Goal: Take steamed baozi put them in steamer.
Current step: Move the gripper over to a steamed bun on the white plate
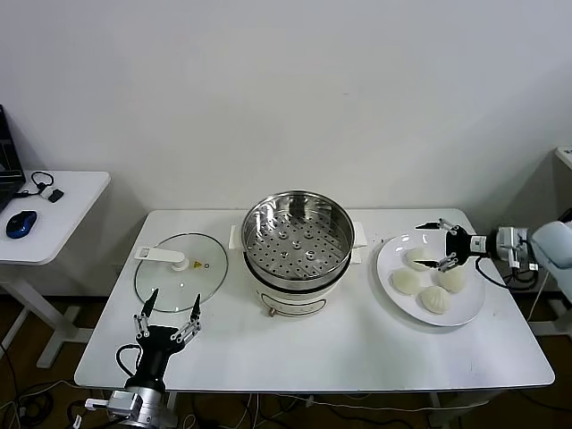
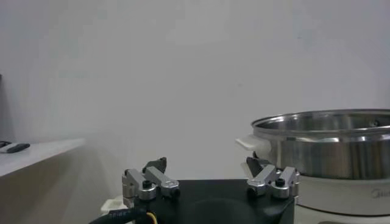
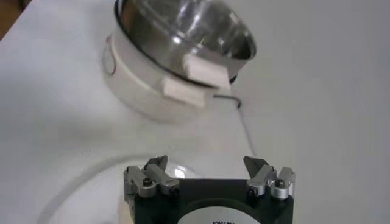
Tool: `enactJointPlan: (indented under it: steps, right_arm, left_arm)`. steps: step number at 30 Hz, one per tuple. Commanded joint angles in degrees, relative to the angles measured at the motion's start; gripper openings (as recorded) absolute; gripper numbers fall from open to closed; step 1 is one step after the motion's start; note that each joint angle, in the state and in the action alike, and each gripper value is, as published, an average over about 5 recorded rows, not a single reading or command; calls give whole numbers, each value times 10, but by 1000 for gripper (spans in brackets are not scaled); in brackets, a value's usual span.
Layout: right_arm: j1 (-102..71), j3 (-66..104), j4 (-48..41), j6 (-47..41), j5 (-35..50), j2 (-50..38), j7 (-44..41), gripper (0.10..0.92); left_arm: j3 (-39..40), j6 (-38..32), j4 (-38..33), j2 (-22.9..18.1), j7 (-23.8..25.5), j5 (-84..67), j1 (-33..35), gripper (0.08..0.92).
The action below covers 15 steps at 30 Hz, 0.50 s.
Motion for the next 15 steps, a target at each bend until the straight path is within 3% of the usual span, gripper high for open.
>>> enactJointPlan:
  steps: [1, 15]
  right_arm:
    - [252, -267, -170, 11, -53, 56, -79, 823]
    - [242, -290, -306, 3, -132, 183, -90, 823]
  left_arm:
    - [1, 2, -3, -1, 0, 0, -1, 823]
    - [0, 5, -9, -2, 0, 1, -2, 823]
